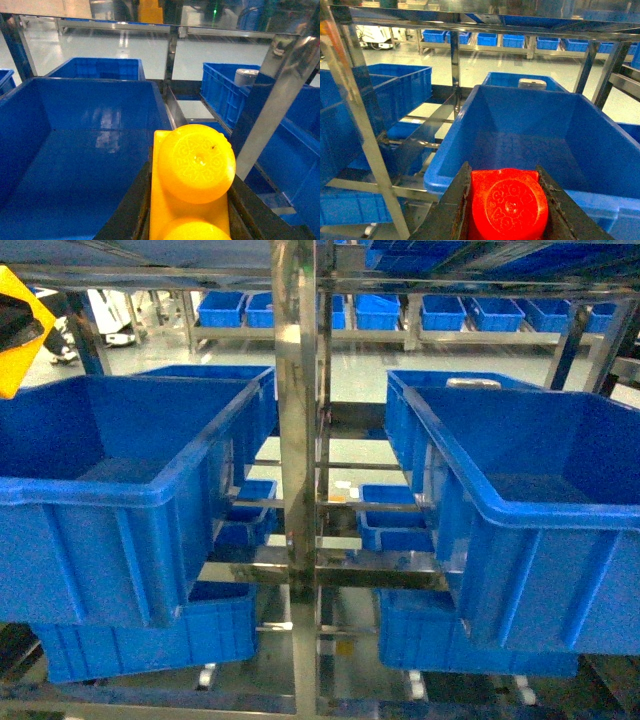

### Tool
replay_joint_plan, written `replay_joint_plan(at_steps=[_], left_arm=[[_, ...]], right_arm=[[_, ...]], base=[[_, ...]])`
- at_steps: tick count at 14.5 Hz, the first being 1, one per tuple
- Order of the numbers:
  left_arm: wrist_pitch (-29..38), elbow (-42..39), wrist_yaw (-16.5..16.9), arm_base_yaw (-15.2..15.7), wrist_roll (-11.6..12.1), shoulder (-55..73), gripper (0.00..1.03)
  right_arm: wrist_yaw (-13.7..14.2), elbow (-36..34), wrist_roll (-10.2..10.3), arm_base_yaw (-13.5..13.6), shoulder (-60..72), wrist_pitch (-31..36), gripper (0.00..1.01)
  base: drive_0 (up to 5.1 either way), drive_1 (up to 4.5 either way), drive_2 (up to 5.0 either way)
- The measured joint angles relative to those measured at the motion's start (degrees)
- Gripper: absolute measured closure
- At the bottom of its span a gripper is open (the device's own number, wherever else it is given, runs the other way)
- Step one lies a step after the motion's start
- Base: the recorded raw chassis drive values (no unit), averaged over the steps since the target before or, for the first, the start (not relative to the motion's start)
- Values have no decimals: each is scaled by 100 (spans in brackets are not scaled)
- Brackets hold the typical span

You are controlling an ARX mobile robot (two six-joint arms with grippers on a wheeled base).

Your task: Sort and place red and yellow blocks in left bins

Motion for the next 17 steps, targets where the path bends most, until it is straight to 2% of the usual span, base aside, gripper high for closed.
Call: replay_joint_plan(at_steps=[3, 7, 8, 10, 12, 14, 16, 17], left_arm=[[9, 0, -2, 0, -2, -2, 76], [2, 0, -2, 0, -2, 24, 76], [-20, 0, -7, 0, -2, 24, 76], [-11, 0, -2, 0, -2, 24, 76], [-9, 0, 2, -2, -2, 24, 76], [-9, 0, -7, 0, -2, 24, 76], [-11, 0, -2, 0, -2, 24, 76], [-11, 0, -2, 0, 0, 24, 76]], right_arm=[[0, 0, 0, 0, -2, 4, 74], [15, 0, 0, -2, 28, -28, 74], [-59, -2, 2, -74, 116, 57, 74], [-166, 31, 4, -321, 754, 452, 74], [-511, 389, 4, -621, 1875, 986, 74], [-839, 1032, -144, -885, 3067, 1532, 74], [-855, 1862, -330, -1213, 4389, 1517, 74], [-887, 2249, -348, -1329, 4892, 1263, 74]], base=[[8, 434, -418], [0, 0, 0], [0, 0, 0], [0, 0, 0], [0, 0, 0], [0, 0, 0], [0, 0, 0], [0, 0, 0]])
